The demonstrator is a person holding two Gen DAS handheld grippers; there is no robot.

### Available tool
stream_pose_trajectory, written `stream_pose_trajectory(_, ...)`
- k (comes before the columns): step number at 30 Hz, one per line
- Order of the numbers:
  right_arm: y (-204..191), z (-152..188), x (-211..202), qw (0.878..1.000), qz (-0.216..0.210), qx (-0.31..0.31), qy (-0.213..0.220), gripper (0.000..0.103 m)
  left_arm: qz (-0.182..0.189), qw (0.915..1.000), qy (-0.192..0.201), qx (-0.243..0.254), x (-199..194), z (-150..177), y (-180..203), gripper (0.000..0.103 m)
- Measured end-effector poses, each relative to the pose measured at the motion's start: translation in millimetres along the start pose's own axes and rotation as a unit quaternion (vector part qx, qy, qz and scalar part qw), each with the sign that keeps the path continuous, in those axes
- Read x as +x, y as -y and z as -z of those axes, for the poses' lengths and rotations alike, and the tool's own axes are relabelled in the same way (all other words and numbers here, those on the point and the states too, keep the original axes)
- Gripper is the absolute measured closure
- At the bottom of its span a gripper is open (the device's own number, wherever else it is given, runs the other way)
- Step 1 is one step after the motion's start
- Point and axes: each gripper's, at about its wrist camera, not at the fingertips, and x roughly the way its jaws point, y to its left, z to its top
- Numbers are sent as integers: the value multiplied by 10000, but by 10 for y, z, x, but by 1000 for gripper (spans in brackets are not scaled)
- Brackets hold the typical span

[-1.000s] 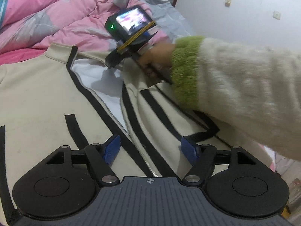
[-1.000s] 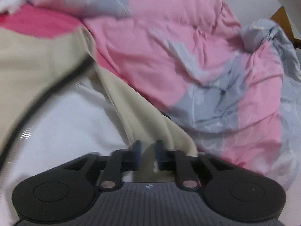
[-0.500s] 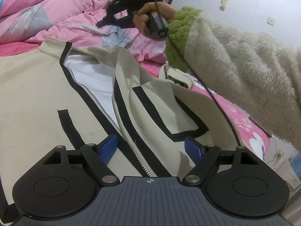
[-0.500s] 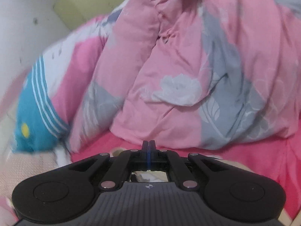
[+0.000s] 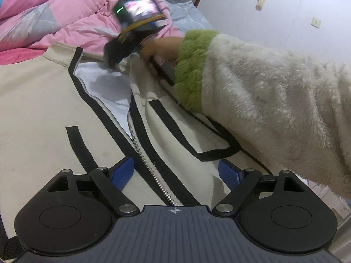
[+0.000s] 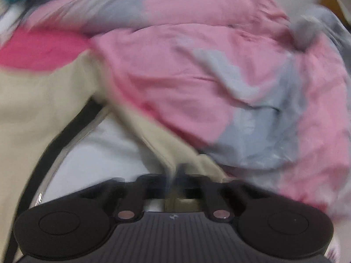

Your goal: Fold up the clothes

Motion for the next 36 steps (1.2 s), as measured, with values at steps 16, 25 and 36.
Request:
stream_pose_trajectory(16, 1310, 222, 469, 7704, -3197, 5512, -200, 96, 130, 9998, 63, -99, -18, 19, -45, 17)
stream_pose_trajectory(25, 1215, -8, -161, 8897, -2314, 3910, 452, 62, 132, 9998, 80, -102, -18, 14, -41, 17)
stream_pose_trajectory(36, 248, 333, -1250, 9927, -779, 276, 878, 38, 88, 9996, 144, -225, -5, -10, -76, 16)
